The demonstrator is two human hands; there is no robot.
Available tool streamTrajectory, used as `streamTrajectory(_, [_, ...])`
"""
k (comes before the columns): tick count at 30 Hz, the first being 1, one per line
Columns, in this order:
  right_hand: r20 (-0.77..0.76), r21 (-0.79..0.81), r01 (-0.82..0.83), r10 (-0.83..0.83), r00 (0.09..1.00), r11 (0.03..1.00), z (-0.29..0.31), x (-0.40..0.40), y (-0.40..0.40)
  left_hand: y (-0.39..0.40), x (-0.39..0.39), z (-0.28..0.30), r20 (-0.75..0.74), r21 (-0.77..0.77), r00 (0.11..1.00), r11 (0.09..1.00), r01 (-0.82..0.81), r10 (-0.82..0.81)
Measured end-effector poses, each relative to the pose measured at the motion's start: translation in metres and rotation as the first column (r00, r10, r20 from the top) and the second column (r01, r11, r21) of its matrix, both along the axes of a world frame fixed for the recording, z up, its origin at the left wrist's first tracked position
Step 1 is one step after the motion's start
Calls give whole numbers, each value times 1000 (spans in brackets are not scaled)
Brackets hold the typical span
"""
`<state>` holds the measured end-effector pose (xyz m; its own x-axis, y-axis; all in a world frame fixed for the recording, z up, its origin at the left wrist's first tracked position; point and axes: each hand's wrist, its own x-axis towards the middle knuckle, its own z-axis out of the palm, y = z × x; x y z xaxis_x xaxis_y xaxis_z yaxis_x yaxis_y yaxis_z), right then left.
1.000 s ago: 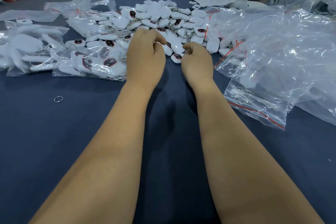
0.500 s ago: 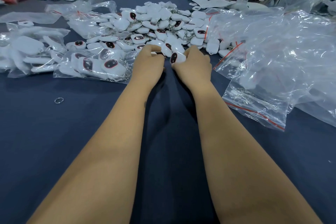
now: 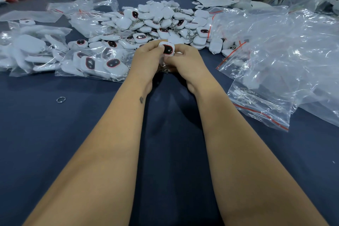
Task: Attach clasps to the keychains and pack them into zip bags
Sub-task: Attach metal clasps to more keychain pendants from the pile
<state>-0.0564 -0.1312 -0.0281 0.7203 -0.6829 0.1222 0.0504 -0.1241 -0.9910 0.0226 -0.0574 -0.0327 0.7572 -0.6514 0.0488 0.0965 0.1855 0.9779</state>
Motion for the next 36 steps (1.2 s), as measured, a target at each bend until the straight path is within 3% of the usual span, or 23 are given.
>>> streamTrajectory(15, [-63,-86,69,-75,995,994,-4,4,4,2,-2,3,-34,18,999,999,30,-30])
streamTrajectory(25, [-26,38,95,-94,995,995,-2,7,0,4,-4,4,-16,13,999,999,36,-36])
streamTrajectory(36, [-17,-36,80,-81,997,996,-6,7,1,6,-6,6,-31,10,998,999,51,-51])
